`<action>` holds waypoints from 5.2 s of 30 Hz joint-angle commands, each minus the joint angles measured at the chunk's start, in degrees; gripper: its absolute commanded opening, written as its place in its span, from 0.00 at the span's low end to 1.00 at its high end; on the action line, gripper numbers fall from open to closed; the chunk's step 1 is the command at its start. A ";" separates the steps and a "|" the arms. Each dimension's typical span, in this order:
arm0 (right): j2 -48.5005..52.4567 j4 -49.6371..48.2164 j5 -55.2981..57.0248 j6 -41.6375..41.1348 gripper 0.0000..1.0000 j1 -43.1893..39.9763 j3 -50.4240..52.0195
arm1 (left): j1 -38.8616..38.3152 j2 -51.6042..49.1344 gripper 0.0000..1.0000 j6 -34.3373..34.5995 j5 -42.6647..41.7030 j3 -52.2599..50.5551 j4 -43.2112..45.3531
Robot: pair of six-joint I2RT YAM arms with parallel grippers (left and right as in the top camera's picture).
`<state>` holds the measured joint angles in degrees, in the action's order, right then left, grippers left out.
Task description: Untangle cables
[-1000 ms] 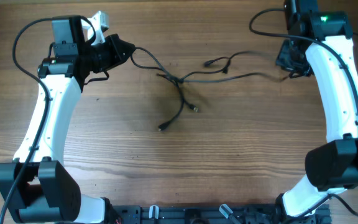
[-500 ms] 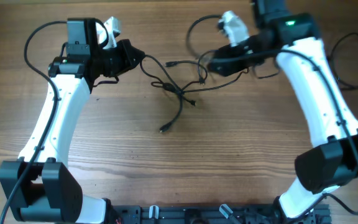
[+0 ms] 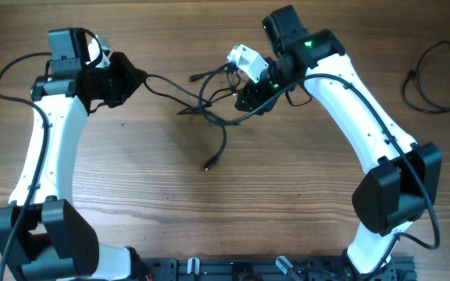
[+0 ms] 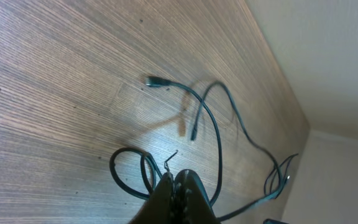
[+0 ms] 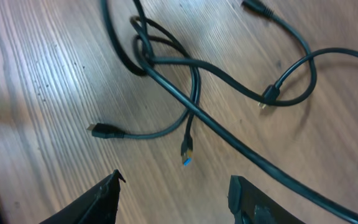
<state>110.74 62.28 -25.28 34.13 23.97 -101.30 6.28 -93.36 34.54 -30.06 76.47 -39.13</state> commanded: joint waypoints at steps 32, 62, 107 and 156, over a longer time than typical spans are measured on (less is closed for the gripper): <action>5.88 -22.58 -6.29 11.65 0.04 1.90 11.32 | 0.26 1.01 0.04 -1.33 -1.33 0.79 -1.01; -27.15 -22.01 40.30 -56.59 0.04 -23.30 0.61 | 0.20 -6.97 0.04 -7.37 15.15 0.20 -6.78; -16.24 -19.21 -17.79 -47.52 1.00 -40.54 0.63 | -10.03 5.46 0.04 2.91 -7.87 3.32 12.63; 9.86 5.20 10.29 -53.83 0.44 1.33 4.68 | -5.27 0.33 1.00 -4.26 22.47 3.19 -9.62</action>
<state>119.85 67.68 -16.43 -18.00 24.71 -98.59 1.15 -92.42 29.50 -8.56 79.11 -48.25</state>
